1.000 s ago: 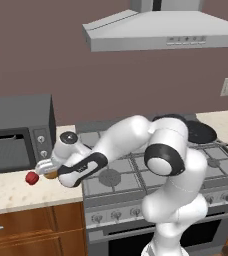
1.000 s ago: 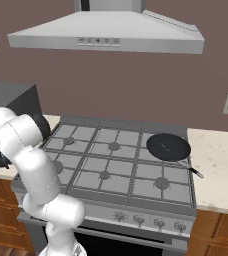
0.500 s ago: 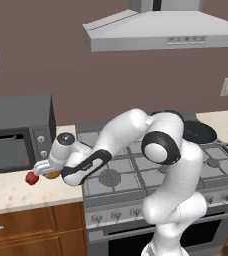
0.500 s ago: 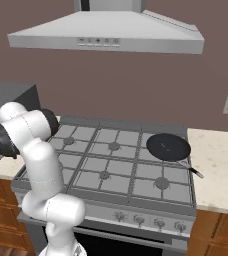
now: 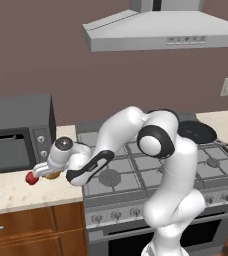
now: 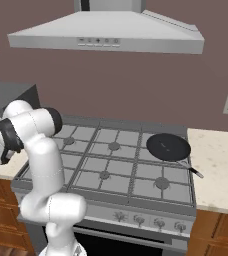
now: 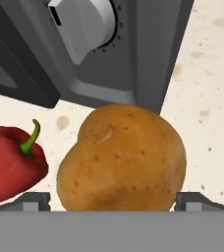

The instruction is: Put the bell pepper and potato in the pan. Then turn on the rear right burner and set the heat to medium.

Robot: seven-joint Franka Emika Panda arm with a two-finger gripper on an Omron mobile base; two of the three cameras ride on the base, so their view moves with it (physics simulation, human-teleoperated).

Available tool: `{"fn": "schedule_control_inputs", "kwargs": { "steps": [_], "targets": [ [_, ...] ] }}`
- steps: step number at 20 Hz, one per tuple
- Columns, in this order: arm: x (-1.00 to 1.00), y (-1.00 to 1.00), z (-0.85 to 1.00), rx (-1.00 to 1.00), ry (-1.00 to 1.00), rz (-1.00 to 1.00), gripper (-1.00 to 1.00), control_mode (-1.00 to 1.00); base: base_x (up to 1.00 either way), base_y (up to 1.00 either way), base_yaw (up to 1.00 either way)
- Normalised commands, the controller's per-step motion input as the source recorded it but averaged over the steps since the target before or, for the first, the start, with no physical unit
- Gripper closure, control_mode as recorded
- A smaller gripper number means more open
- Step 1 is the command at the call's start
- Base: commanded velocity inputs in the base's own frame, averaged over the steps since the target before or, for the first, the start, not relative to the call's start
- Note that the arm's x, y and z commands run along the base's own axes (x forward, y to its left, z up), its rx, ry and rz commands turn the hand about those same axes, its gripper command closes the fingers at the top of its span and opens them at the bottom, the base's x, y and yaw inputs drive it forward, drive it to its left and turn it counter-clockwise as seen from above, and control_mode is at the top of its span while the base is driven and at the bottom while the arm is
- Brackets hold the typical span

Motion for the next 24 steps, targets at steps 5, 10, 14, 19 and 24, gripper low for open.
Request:
{"fn": "schedule_control_inputs", "kwargs": {
  "steps": [5,10,14,19,24],
  "targets": [
    [0.15,0.0,0.0,0.0,-0.04,-0.03,-1.0,-1.0,0.0,0.0,0.0],
    [0.09,0.0,-0.1,0.0,0.0,-0.04,-1.0,-1.0,0.0,0.0,0.0],
    [0.11,0.0,-0.24,0.0,0.0,-0.04,-1.0,-1.0,0.0,0.0,0.0],
    [0.29,0.01,-0.21,0.0,-0.05,-0.02,-1.0,-1.0,0.0,0.0,0.0],
    [0.31,0.0,-0.31,0.0,-0.09,-0.02,-1.0,-1.0,0.0,0.0,0.0]
  ]
}}
